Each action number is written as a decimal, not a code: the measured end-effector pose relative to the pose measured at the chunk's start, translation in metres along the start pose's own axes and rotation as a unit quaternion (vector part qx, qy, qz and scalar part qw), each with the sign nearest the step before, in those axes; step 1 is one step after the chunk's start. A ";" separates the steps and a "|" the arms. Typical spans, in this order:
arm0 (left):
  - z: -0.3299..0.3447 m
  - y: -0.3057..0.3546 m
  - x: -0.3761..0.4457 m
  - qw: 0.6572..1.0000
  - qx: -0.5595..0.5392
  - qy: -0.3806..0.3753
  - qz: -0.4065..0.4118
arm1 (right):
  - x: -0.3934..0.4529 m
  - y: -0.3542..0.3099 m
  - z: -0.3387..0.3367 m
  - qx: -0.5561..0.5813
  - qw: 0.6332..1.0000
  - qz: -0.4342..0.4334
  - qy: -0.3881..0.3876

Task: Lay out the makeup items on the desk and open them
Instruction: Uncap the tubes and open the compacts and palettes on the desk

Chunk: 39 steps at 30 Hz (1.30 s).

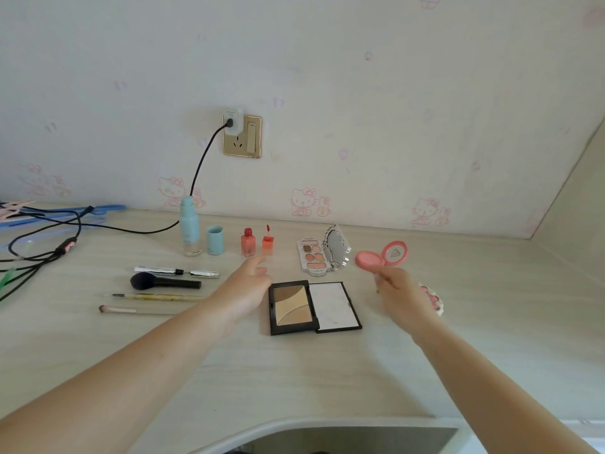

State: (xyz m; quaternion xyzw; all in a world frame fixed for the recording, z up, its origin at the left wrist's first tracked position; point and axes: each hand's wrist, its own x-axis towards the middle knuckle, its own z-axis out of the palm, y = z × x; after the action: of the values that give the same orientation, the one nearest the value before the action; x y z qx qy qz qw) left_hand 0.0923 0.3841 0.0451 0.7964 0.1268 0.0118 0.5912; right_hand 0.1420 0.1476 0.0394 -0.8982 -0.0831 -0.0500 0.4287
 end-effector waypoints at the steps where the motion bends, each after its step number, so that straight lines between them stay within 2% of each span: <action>1: 0.004 0.006 -0.001 1.000 0.012 0.009 0.023 | 0.001 0.003 -0.012 0.008 1.000 -0.006 0.024; 4: 0.025 0.024 -0.003 0.998 0.009 -0.005 0.066 | 0.004 0.017 -0.042 0.004 0.998 -0.019 0.065; 8: 0.074 0.045 -0.003 0.994 -0.019 -0.085 0.072 | 0.004 0.041 -0.067 -0.015 0.996 0.008 0.087; 11: 0.112 0.053 -0.001 0.987 -0.044 -0.140 0.061 | 0.000 0.058 -0.071 -0.014 0.998 0.035 0.058; 16: 0.155 0.050 0.008 0.983 -0.033 -0.183 0.009 | -0.007 0.067 -0.060 -0.006 0.997 0.078 -0.008; 18: 0.166 0.046 0.010 0.981 -0.038 -0.192 -0.010 | -0.006 0.067 -0.054 -0.006 0.997 0.077 -0.017; 23: 0.181 0.045 0.015 0.982 -0.060 -0.178 -0.027 | -0.002 0.069 -0.044 -0.149 0.987 0.054 -0.004; 26: 0.183 0.045 0.013 0.981 -0.066 -0.179 -0.024 | -0.001 0.066 -0.041 -0.164 0.985 0.048 0.006; 28: 0.181 0.045 0.011 0.978 -0.107 -0.172 -0.039 | -0.001 0.068 -0.043 -0.150 0.988 0.043 0.011; 33: 0.171 0.050 0.008 0.940 -0.277 -0.173 -0.104 | -0.011 0.070 -0.057 -0.037 0.999 -0.017 0.021; 35: 0.167 0.050 0.004 0.921 -0.288 -0.226 -0.131 | -0.019 0.063 -0.066 0.012 0.998 -0.068 0.001; 39: 0.163 0.046 0.001 0.890 -0.254 -0.350 -0.144 | -0.032 0.053 -0.084 0.008 0.987 -0.132 -0.089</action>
State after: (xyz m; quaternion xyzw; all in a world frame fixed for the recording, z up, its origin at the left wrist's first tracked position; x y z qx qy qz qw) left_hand 0.1292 0.2187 0.0389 0.5452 0.0177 -0.3209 0.7743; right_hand 0.1195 0.0460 0.0463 -0.8765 -0.2397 -0.0251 0.4166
